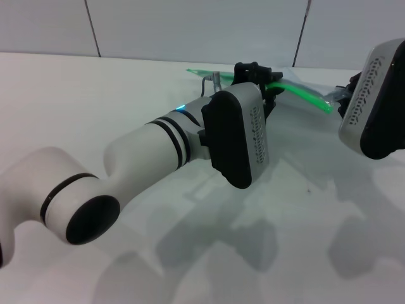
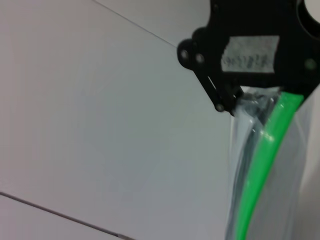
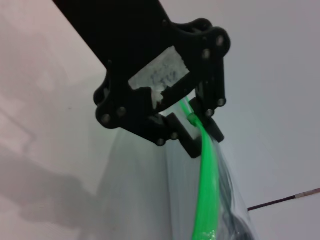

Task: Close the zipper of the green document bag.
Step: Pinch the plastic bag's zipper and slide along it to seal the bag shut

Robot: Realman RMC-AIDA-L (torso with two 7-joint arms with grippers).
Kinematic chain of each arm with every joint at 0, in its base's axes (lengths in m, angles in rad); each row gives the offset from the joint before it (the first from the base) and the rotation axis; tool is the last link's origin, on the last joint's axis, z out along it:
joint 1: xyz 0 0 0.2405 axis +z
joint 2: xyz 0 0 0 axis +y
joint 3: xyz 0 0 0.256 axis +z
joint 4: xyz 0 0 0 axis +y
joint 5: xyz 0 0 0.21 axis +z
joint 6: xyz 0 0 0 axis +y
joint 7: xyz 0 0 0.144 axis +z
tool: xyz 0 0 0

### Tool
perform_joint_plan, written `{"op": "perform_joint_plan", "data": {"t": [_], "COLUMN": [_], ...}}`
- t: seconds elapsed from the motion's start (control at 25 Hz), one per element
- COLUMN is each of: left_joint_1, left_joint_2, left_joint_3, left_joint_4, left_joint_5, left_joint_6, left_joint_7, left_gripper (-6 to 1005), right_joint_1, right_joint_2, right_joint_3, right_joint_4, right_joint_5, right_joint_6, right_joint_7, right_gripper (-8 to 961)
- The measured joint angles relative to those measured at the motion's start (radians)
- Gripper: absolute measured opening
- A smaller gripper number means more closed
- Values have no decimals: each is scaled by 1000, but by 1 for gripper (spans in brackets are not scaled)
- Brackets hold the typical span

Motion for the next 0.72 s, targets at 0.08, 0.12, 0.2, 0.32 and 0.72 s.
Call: {"op": "perform_joint_plan", "data": {"t": [0.08, 0.12, 0.2, 0.32, 0.72], "left_joint_1": [0, 0, 1, 2, -1], "left_joint_2": [0, 0, 0, 0, -1], "left_joint_3": [1, 2, 3, 6, 14], "left_joint_4": [0, 0, 0, 0, 12], "left_joint_5": [0, 0, 0, -4, -23], "left_joint_6": [12, 16, 24, 29, 31], "left_joint_7": [0, 0, 0, 0, 1], "left_gripper": [185, 183, 177, 169, 113], "right_joint_1": [0, 0, 1, 1, 1], "right_joint_2": [0, 0, 0, 0, 0], "right_joint_3": [-1, -1, -1, -1, -2], "right_joint_4": [0, 0, 0, 0, 4], "right_joint_5": [0, 0, 0, 0, 0], "right_joint_6": [0, 1, 1, 1, 2], "right_joint_7": [0, 0, 0, 0, 0], "right_gripper": [109, 109, 109, 110, 113]}}
